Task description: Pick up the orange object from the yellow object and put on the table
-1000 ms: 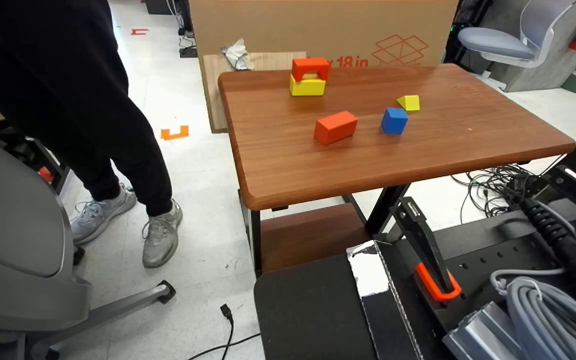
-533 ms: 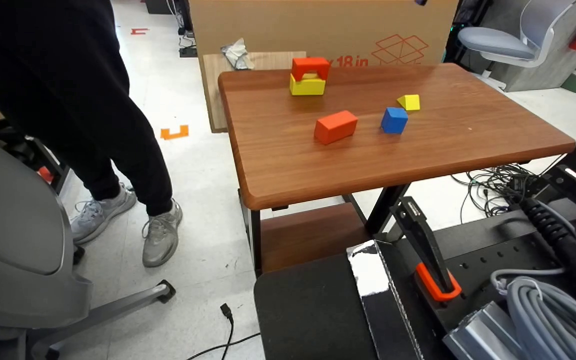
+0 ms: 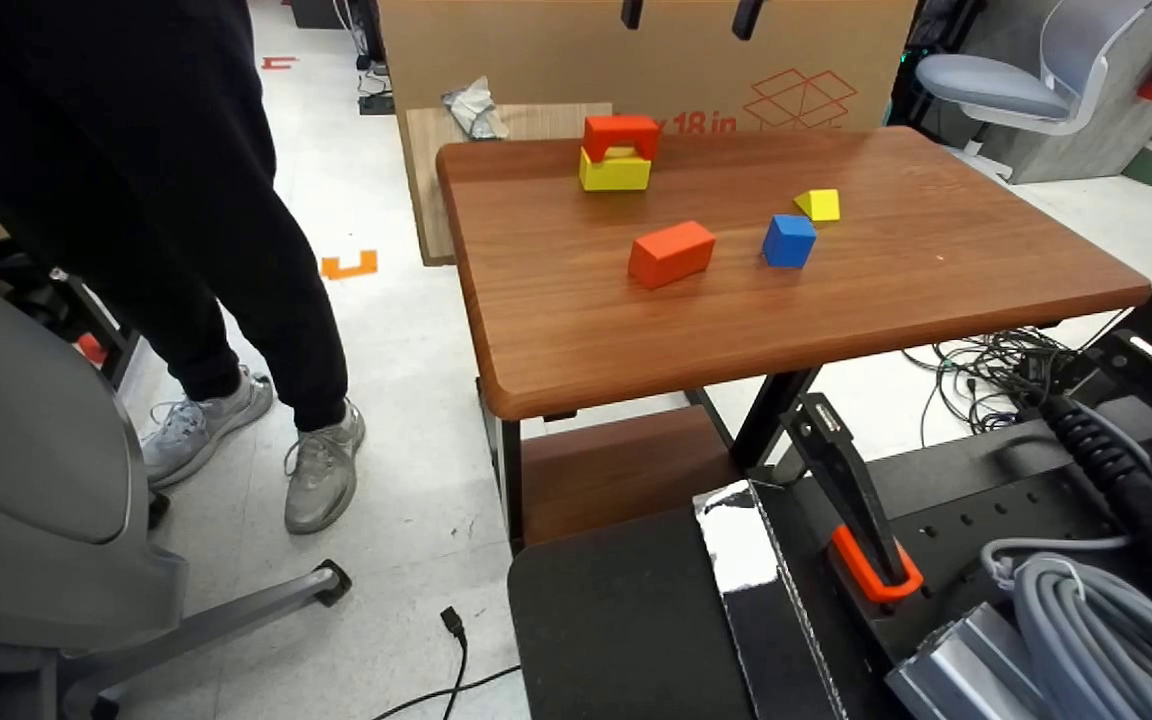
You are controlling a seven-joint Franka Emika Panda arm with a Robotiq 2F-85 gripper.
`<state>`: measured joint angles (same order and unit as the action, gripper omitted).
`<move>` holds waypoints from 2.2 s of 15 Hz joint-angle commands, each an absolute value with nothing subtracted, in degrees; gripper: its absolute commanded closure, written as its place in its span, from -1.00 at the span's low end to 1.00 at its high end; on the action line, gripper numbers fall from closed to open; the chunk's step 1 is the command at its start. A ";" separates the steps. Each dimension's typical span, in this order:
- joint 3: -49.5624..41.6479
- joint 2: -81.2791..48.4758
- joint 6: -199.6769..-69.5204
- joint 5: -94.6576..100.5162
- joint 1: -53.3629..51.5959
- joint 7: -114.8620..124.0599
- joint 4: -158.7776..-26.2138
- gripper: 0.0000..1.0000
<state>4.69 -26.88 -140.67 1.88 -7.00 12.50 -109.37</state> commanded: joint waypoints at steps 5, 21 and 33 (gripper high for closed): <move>3.83 -35.09 -138.98 2.45 -10.20 12.01 -101.27 -1.00; 2.17 -39.96 -135.23 4.75 -12.42 11.84 -96.56 -1.00; 1.24 -43.39 -132.95 6.22 -13.07 11.61 -91.48 0.03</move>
<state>2.20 -41.89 -135.76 5.38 -12.27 11.92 -94.79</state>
